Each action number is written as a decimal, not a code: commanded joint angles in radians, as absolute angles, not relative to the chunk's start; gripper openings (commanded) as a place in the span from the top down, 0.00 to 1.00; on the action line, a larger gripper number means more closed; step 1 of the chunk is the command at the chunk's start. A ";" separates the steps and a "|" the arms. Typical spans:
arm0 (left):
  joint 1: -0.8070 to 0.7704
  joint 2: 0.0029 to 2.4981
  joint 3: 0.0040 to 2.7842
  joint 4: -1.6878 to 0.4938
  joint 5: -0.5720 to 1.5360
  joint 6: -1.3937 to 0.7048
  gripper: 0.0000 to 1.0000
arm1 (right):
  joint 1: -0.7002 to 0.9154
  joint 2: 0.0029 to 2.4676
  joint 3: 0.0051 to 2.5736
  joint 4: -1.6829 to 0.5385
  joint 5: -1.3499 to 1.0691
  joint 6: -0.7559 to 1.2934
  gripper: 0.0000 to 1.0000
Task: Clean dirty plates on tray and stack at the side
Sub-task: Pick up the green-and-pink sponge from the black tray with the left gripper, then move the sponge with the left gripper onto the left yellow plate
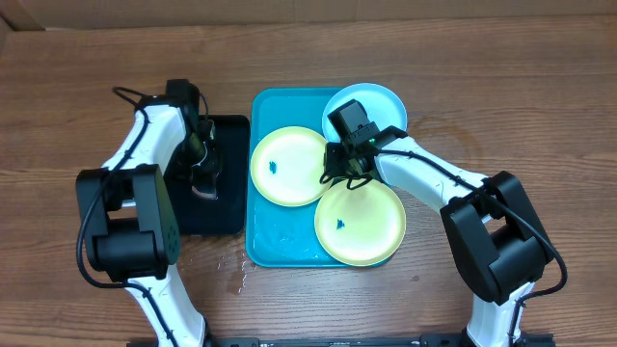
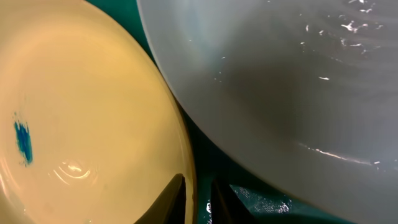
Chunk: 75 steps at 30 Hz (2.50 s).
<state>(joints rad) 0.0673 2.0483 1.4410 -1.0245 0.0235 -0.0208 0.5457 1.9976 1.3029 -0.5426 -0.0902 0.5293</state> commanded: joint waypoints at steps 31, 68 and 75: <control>0.112 1.551 1.380 -1.082 0.191 -0.021 0.96 | 0.551 2.006 1.296 -0.550 -0.187 0.536 0.85; -0.007 1.643 1.296 -0.881 0.178 -0.004 0.96 | 0.554 2.006 1.296 -0.544 -0.151 0.536 0.96; -0.022 1.643 1.296 -0.805 0.372 -0.121 0.96 | 0.554 2.006 1.296 -0.548 -0.151 0.537 0.96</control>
